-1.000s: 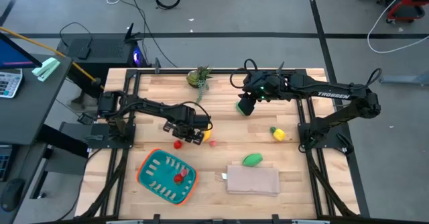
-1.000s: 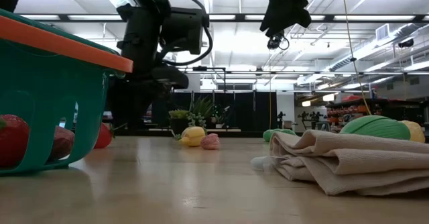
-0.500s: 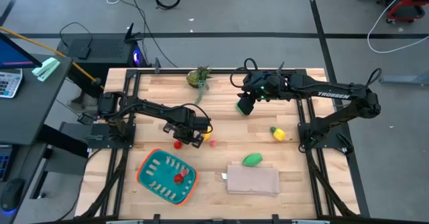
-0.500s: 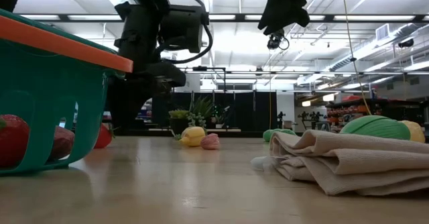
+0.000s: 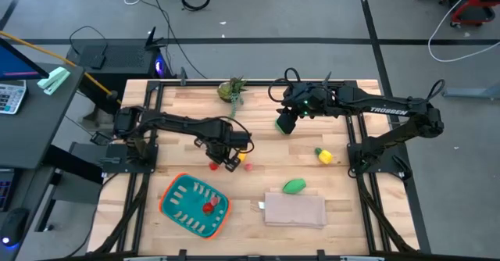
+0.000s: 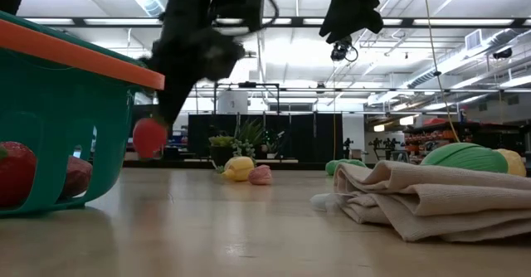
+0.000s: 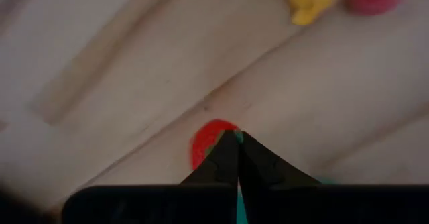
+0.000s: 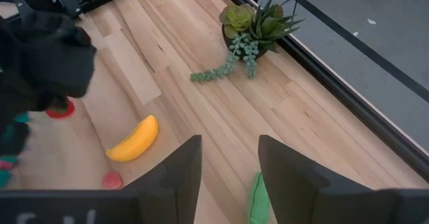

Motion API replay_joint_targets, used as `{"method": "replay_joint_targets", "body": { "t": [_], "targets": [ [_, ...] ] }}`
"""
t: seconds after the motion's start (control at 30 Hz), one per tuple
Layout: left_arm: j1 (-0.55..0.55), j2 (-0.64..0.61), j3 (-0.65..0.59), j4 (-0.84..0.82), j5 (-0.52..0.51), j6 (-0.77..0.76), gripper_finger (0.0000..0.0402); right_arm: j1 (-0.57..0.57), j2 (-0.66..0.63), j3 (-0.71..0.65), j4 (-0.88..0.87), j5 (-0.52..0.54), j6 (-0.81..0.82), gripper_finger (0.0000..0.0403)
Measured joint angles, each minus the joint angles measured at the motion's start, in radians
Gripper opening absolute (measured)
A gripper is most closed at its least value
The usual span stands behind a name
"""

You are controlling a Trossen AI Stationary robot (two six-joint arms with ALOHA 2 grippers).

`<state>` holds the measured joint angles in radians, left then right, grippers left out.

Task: Pick and placing Produce into tupperware
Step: Put the red strawberry into the blue basket

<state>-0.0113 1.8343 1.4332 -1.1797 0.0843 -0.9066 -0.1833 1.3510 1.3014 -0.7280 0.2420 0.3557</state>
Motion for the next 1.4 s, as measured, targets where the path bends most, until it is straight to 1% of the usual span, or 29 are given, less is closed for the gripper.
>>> {"method": "replay_joint_targets", "body": {
  "t": [0.13,0.23,0.33,0.4,0.47,0.53,0.63,0.77,0.87,0.97,1.1,1.2,1.3,1.4],
  "targets": [
    [-0.007,0.0,0.172,-0.187,-0.029,0.031,0.0004,0.0,0.0,0.0,0.0,0.0,0.0,0.0156],
    [-0.024,0.0,0.314,-0.298,-0.029,0.013,0.0004,0.0,0.0,0.0,0.0,0.0,0.0,0.0156],
    [-0.058,-0.002,0.432,-0.373,-0.015,-0.059,0.0003,0.0,0.0,0.0,0.0,0.0,0.0,0.0156],
    [-0.093,-0.002,0.49,-0.386,-0.013,-0.125,0.0003,0.0,0.0,0.0,0.0,0.0,0.0,0.0156],
    [-0.136,-0.003,0.52,-0.389,-0.012,-0.212,0.0003,0.0,0.0,0.0,0.0,0.0,0.0,0.0156],
    [-0.188,-0.003,0.526,-0.389,-0.011,-0.331,0.0002,0.0,0.0,0.0,0.0,0.0,0.0,0.0156],
    [-0.274,-0.002,0.496,-0.39,-0.01,-0.548,0.0002,0.0,0.0,0.0,0.001,0.0,-0.008,0.0156],
    [-0.399,-0.002,0.424,-0.362,-0.009,-0.816,0.0002,0.0,0.0,0.0,0.003,0.0,-0.033,0.0156],
    [-0.475,-0.002,0.375,-0.297,-0.008,-0.971,0.0002,-0.005,0.0,0.0,0.003,0.001,-0.043,0.0156],
    [-0.53,-0.002,0.31,-0.224,-0.01,-1.09,0.0002,-0.012,0.0,0.0,0.004,0.0,-0.043,0.0156],
    [-0.584,-0.001,0.166,-0.123,-0.009,-1.182,0.0002,-0.012,0.0,0.0,0.004,0.0,-0.043,0.0156],
    [-0.603,-0.001,0.058,-0.031,-0.009,-1.227,0.0003,-0.012,0.0,0.0,0.004,0.0,-0.042,0.0156],
    [-0.602,0.0,-0.016,0.033,-0.011,-1.227,0.0002,-0.012,0.0,0.0,0.004,0.0,-0.036,0.0156],
    [-0.596,0.0,-0.064,0.059,-0.012,-1.223,0.0004,-0.012,0.0,0.0,0.004,0.0,-0.037,0.0156]
  ]
}}
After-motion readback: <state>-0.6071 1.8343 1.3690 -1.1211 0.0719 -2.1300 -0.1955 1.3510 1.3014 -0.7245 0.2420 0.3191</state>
